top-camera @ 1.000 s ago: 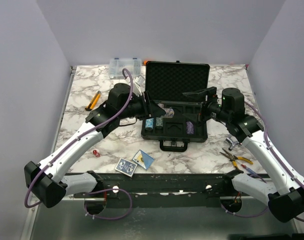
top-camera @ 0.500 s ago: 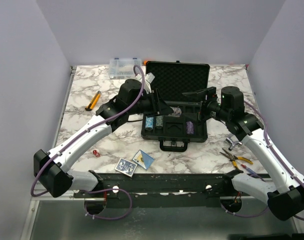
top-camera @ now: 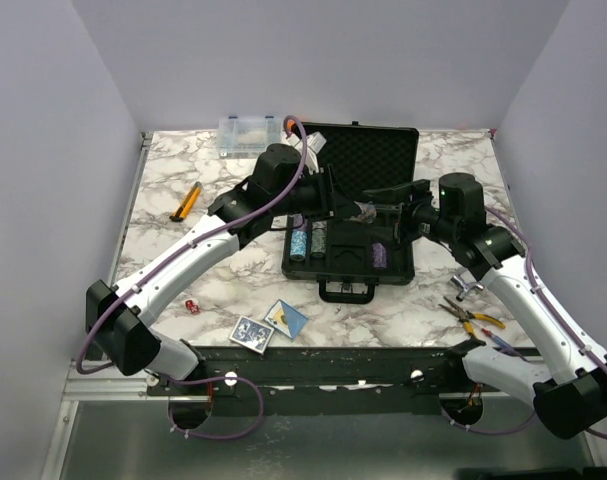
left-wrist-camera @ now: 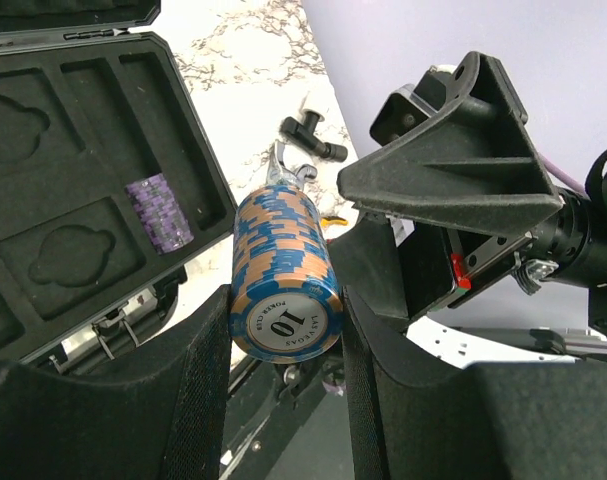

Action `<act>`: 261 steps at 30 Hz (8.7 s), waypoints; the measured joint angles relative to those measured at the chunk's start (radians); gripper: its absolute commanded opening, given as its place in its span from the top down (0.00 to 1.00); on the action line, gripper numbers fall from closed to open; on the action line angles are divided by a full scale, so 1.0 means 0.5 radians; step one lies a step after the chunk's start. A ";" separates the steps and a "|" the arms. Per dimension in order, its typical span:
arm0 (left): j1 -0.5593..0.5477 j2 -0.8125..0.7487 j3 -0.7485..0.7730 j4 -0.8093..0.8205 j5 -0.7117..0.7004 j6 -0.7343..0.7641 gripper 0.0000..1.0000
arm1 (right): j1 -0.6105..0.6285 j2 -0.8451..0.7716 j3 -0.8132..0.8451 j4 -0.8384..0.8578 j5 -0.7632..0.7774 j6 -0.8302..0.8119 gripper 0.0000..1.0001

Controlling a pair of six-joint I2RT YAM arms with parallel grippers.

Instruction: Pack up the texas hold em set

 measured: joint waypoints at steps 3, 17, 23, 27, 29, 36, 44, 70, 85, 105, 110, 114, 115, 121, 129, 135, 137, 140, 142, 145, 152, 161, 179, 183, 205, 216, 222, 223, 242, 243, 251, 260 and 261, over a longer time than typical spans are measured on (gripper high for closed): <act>-0.006 0.043 0.036 -0.001 -0.002 0.005 1.00 | 0.000 0.012 0.000 0.000 0.000 0.013 0.24; -0.056 0.093 0.089 0.006 -0.008 0.050 1.00 | 0.000 0.021 -0.003 -0.009 0.025 0.062 0.46; -0.059 0.093 0.090 0.034 -0.020 0.074 1.00 | 0.000 0.021 -0.004 -0.016 0.055 0.066 0.51; -0.065 0.093 0.090 0.033 -0.031 0.082 1.00 | 0.000 0.021 -0.004 -0.015 0.063 0.066 0.60; -0.068 0.093 0.090 0.033 -0.037 0.083 1.00 | 0.000 0.022 -0.004 -0.014 0.066 0.069 0.69; -0.081 0.093 0.090 0.032 -0.059 0.113 1.00 | 0.000 0.021 -0.013 0.008 0.068 0.067 0.99; -0.089 0.073 0.048 0.053 -0.062 0.126 0.63 | 0.000 0.023 -0.013 0.008 0.068 0.006 0.99; -0.116 -0.504 -0.320 -0.056 -0.212 0.323 0.17 | 0.004 0.021 0.164 -0.066 0.239 -0.487 0.99; 0.044 -1.414 -0.784 -0.762 -0.682 0.525 0.01 | 0.004 0.433 0.826 -0.285 0.240 -1.553 0.99; 0.074 -1.807 -1.120 -1.038 -1.120 0.622 0.02 | 0.004 0.813 0.745 -0.613 0.298 -2.498 0.99; 0.079 -1.954 -1.255 -1.052 -1.209 0.595 0.02 | 0.004 0.895 0.699 -0.589 0.372 -2.666 0.99; 0.081 -1.997 -1.263 -1.048 -1.248 0.581 0.02 | 0.004 0.970 0.677 -0.495 0.412 -2.765 0.99; 0.081 -2.001 -1.265 -1.045 -1.256 0.578 0.02 | 0.004 0.995 0.661 -0.465 0.420 -2.787 0.99; 0.081 -2.006 -1.289 -1.035 -1.275 0.568 0.02 | 0.004 1.196 0.632 -0.386 0.518 -2.932 0.99; 0.081 -1.955 -1.292 -1.029 -1.275 0.569 0.02 | 0.004 1.339 0.632 -0.303 0.739 -3.115 0.99; 0.081 -1.929 -1.296 -1.010 -1.274 0.571 0.02 | 0.004 1.389 0.632 -0.246 0.850 -3.189 0.99; 0.081 -1.931 -1.296 -1.001 -1.274 0.571 0.02 | 0.004 1.419 0.632 -0.238 0.856 -3.192 0.99; 0.081 -1.931 -1.296 -0.993 -1.273 0.572 0.02 | 0.004 1.454 0.607 -0.209 0.855 -3.188 0.99; 0.081 -1.931 -1.296 -0.991 -1.273 0.572 0.02 | 0.004 1.470 0.597 -0.205 0.856 -3.188 0.99; 0.081 -1.931 -1.296 -0.990 -1.273 0.572 0.02 | 0.004 1.473 0.597 -0.205 0.855 -3.185 0.99; 0.081 -1.927 -1.296 -0.990 -1.273 0.573 0.02 | 0.004 1.493 0.613 -0.224 0.858 -3.132 0.99; 0.081 -1.923 -1.296 -0.990 -1.273 0.573 0.02 | 0.002 1.524 0.620 -0.224 0.914 -3.027 0.99; 0.081 -1.923 -1.296 -0.989 -1.273 0.573 0.02 | 0.005 1.615 0.751 -0.365 0.993 -2.914 0.64; 0.081 -1.920 -1.296 -0.989 -1.273 0.573 0.02 | 0.005 1.619 0.771 -0.391 0.993 -2.906 0.48; 0.081 -1.885 -1.297 -0.981 -1.273 0.573 0.02 | 0.004 1.373 0.994 -0.620 0.903 -2.880 0.27; 0.081 -1.867 -1.299 -0.977 -1.273 0.572 0.02 | 0.004 0.958 0.798 -0.571 0.604 -2.859 0.26; 0.081 -1.852 -1.299 -0.976 -1.247 0.458 0.02 | 0.004 0.812 0.671 -0.550 0.495 -2.817 0.25; 0.081 -1.837 -1.299 -0.976 -1.231 0.424 0.02 | 0.004 0.787 0.645 -0.537 0.478 -2.806 0.25; 0.081 -1.481 -1.411 -0.961 -1.065 -0.027 0.08 | 0.004 0.692 0.538 -0.474 0.350 -2.713 0.23; 0.081 -1.451 -1.411 -0.961 -1.063 -0.035 0.08 | 0.004 0.692 0.538 -0.474 0.349 -2.713 0.23; 0.081 -1.221 -1.411 -0.961 -1.022 -0.066 0.09 | 0.004 0.678 0.524 -0.476 0.340 -2.712 0.16; 0.101 -1.160 -1.406 -1.147 -1.063 -0.253 0.02 | 0.004 0.591 0.371 -0.455 0.186 -2.721 0.00; 0.119 -1.160 -1.404 -1.197 -1.086 -0.292 0.02 | 0.004 0.579 0.354 -0.445 0.162 -2.721 0.00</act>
